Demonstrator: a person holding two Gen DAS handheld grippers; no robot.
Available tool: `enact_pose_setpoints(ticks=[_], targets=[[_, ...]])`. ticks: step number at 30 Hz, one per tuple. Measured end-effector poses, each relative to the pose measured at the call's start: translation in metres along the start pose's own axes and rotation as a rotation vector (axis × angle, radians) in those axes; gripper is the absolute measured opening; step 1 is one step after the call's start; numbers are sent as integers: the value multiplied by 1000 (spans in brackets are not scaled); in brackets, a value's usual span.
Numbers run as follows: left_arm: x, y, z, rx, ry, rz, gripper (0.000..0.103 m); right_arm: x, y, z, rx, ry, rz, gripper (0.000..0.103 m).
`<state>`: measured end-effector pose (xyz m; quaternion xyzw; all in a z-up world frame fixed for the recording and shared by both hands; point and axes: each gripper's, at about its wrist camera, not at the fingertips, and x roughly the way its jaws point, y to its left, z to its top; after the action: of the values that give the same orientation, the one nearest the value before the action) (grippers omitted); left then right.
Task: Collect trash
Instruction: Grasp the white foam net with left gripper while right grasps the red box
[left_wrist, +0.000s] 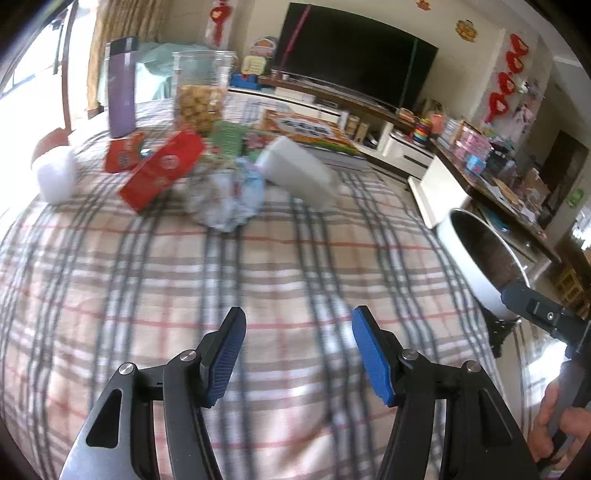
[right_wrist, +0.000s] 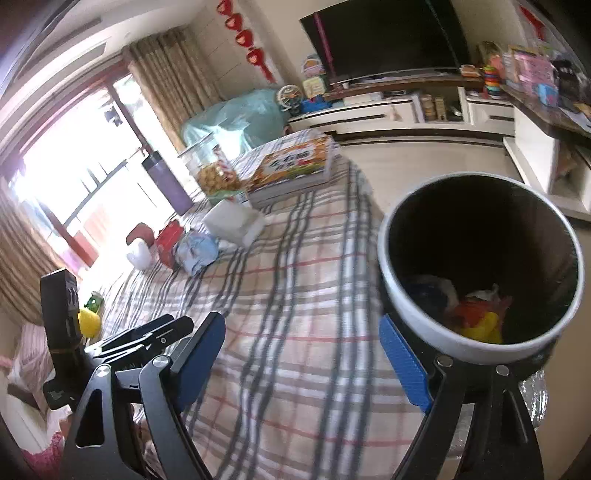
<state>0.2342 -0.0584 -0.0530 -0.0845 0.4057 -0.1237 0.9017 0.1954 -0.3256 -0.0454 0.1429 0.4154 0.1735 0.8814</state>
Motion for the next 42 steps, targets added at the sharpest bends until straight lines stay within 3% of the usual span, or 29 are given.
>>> enact_pose_setpoints(ticks=[14,27,32,37,42], targets=[[-33,82,-10,-111,-21,108,60,53,65,-4,-62,56,61,87],[-34,151,20,-175,-58,195,60,104,147,11,-149,53,116,86],[-28,184,35,-197,-66,235,60,129,172,14,-151,72,157,78],[-16,210,55,-199,-66,252,60,161,188,13,-123,96,170,63],[-1,230,80,-181,-72,250,65,185,191,21,-40,108,187,61]])
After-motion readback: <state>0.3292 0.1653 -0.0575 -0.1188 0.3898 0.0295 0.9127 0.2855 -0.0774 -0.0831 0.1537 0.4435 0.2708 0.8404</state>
